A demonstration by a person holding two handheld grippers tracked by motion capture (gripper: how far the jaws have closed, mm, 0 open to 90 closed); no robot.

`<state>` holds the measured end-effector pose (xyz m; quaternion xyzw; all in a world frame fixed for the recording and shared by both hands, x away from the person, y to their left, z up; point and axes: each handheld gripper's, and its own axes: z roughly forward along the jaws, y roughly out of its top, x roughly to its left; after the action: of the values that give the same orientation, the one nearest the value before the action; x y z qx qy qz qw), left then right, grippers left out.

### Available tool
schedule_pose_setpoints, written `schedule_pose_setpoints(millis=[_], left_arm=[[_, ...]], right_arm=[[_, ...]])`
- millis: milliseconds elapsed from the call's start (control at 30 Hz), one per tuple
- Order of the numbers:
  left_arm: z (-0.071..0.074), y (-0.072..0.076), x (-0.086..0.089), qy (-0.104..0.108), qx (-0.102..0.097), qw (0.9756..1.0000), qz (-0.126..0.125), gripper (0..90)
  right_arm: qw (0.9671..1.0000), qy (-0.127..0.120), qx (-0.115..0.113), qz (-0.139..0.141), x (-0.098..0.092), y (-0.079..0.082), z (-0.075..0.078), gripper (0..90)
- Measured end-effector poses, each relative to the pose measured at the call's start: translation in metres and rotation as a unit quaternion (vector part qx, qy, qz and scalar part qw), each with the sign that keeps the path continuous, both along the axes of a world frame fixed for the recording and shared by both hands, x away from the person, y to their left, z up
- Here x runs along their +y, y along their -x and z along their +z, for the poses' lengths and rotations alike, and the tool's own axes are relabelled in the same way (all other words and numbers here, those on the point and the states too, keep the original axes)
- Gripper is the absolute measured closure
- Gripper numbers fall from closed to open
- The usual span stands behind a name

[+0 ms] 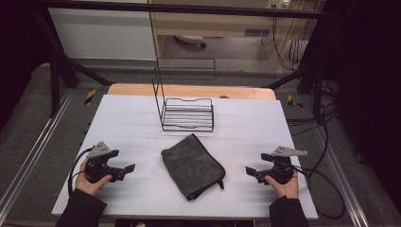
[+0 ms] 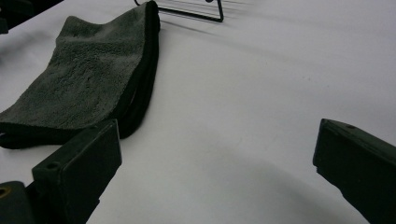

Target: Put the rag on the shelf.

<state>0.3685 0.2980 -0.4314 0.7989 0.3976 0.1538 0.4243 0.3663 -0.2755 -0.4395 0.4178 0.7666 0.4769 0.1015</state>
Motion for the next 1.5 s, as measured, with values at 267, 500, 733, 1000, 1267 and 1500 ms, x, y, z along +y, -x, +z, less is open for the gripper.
schedule_pose_setpoints(millis=[267, 500, 733, 1000, 1267, 1500], left_arm=[[0.002, 0.001, -0.004, -0.004, 0.000, 1.0000, -0.002, 5.6], [0.003, 0.003, -0.014, -0.007, 0.003, 0.9999, -0.010, 5.2], [0.005, 0.004, -0.025, -0.010, 0.008, 0.9998, -0.013, 5.4], [0.010, 0.011, -0.049, -0.013, 0.012, 0.9994, -0.031, 9.8], [0.013, 0.019, -0.082, -0.025, 0.018, 0.9982, -0.052, 16.8], [0.016, 0.029, -0.111, -0.028, 0.022, 0.9964, -0.077, 28.9]], right_arm=[[1.0000, 0.002, 0.005, -0.003, 0.001, 0.001, 0.000, 1.9], [0.9999, 0.009, 0.008, -0.004, 0.004, 0.000, 0.000, 2.3], [0.9999, 0.014, 0.007, -0.001, 0.007, 0.000, 0.000, 2.3], [0.9998, 0.015, 0.009, -0.001, 0.010, 0.000, -0.001, 2.3], [0.9998, 0.017, 0.008, 0.001, 0.011, 0.000, -0.001, 2.5], [0.9998, 0.017, 0.009, 0.002, 0.011, 0.000, -0.001, 2.7]])
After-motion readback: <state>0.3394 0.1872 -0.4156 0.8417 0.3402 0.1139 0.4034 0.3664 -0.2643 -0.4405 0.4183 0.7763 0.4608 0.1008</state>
